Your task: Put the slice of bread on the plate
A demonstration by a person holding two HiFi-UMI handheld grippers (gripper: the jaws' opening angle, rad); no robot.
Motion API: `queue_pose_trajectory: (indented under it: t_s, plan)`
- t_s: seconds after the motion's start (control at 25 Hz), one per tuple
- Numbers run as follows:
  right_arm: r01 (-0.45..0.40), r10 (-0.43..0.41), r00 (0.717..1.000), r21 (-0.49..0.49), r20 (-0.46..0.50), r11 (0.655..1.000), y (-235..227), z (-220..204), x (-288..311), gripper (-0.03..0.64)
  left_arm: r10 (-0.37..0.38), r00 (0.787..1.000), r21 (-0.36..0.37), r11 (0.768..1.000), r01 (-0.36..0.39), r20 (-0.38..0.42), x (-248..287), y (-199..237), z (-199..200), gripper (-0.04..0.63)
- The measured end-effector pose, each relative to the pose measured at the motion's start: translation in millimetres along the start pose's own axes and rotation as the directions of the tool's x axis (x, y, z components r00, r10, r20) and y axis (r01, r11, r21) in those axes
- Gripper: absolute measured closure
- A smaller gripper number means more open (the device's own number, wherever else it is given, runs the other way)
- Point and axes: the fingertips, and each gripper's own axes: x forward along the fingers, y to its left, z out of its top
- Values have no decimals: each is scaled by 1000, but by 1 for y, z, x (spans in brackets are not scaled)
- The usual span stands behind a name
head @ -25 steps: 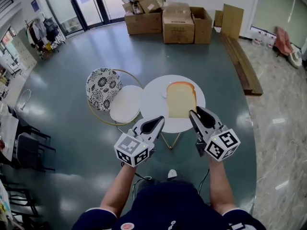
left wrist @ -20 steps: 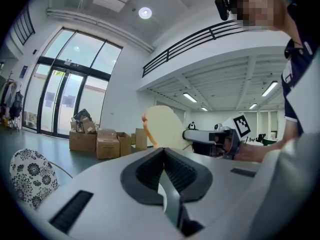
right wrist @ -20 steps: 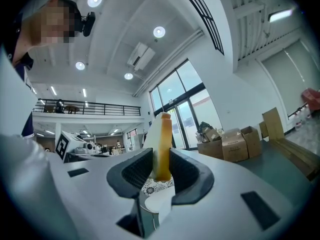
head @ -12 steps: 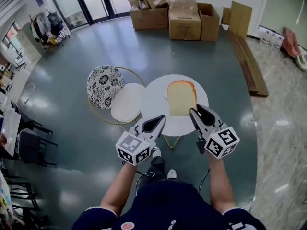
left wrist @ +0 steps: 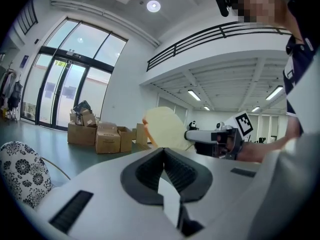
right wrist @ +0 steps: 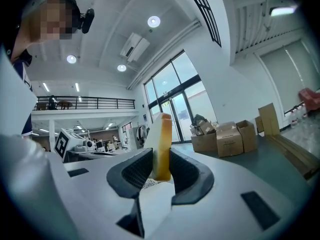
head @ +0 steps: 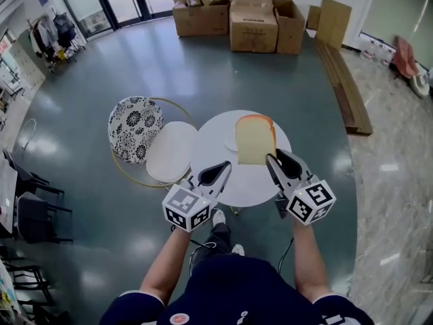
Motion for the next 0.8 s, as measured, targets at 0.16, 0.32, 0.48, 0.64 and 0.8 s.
queue_pose_trajectory:
  t_s: [0.16, 0.32, 0.48, 0.64, 0.8]
  plan:
    - [24, -24, 999, 11, -23, 1000, -16, -2, 32, 508, -14, 1000, -19, 1000, 14, -19, 17, 36, -2, 588]
    - [50, -49, 998, 14, -45, 999, -32, -2, 59, 508, -33, 999, -29, 999, 32, -28, 34, 68, -1, 589]
    - [76, -75, 995, 13, -58, 997, -43, -1, 83, 508, -54, 998, -32, 998, 53, -31, 46, 97, 3, 589]
    - [97, -96, 993, 8, -69, 995, -50, -1, 100, 508, -72, 997, -25, 997, 72, -40, 54, 118, 4, 589]
    - [98, -98, 993, 5, -62, 995, -64, 6, 110, 508, -85, 995, -23, 996, 83, -53, 72, 126, 8, 588]
